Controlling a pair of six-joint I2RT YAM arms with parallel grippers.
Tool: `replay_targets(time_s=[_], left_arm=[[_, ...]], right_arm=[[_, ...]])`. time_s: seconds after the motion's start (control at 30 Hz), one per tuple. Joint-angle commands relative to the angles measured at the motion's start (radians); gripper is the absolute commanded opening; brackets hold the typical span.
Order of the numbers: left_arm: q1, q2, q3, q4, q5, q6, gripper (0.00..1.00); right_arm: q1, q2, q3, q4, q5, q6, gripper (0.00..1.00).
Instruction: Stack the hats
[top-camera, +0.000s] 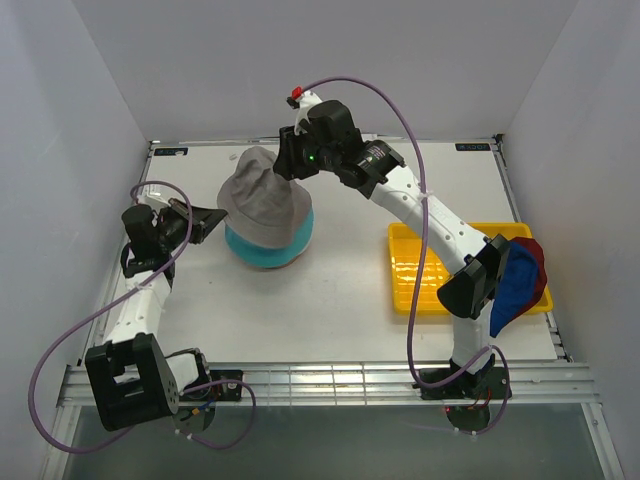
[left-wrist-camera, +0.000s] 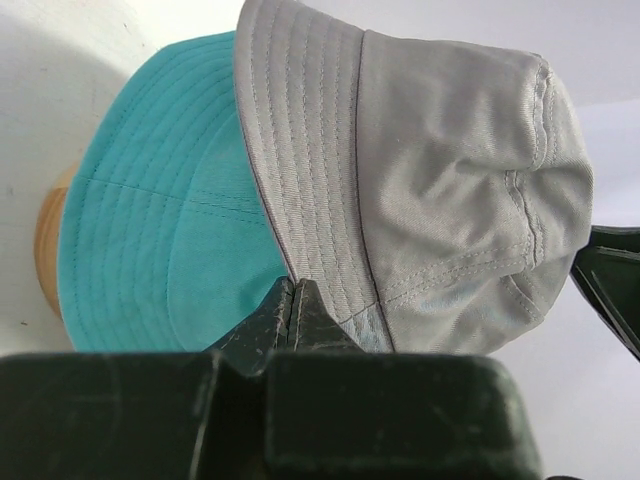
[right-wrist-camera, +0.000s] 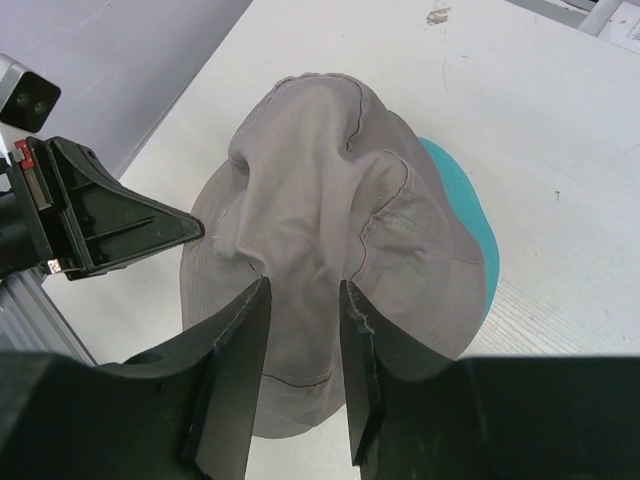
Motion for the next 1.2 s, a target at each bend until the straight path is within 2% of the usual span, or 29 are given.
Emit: replay_targets(time_s=[0.0, 0.23, 0.43, 0.67, 0.77, 0.87, 1.17], left_arm=[[0.018, -0.034, -0.022, 0.012, -0.019, 0.036, 0.0], [0.021, -0.031, -0.05, 0.015, -0.023, 0.063, 0.0], [0.021, -0.014, -0.063, 0.027, -0.019, 0.08, 0.0], [0.021, 0.0, -0.074, 0.032, -0.029, 0.098, 0.0], [0.021, 0.006, -0.082, 0.034, -0.032, 0.105, 0.0], [0.021, 0.009, -0.087, 0.034, -0.036, 0.112, 0.0], [0.021, 0.018, -0.093, 0.023, -0.049, 0.132, 0.0]], right_arm=[[0.005, -0.002, 0.0, 0.047, -0.003, -0.003, 0.4], [-0.003, -0.022, -0.042, 0.039, 0.006, 0.017, 0.48], [-0.097, -0.053, -0.137, 0.06, -0.168, 0.117, 0.49], [-0.238, -0.136, -0.382, 0.243, -0.429, 0.291, 0.51], [-0.296, -0.168, -0.5, 0.355, -0.52, 0.37, 0.55], [-0.314, -0.18, -0.583, 0.439, -0.566, 0.422, 0.62], [-0.341, -0.157, -0.698, 0.616, -0.629, 0.542, 0.63]])
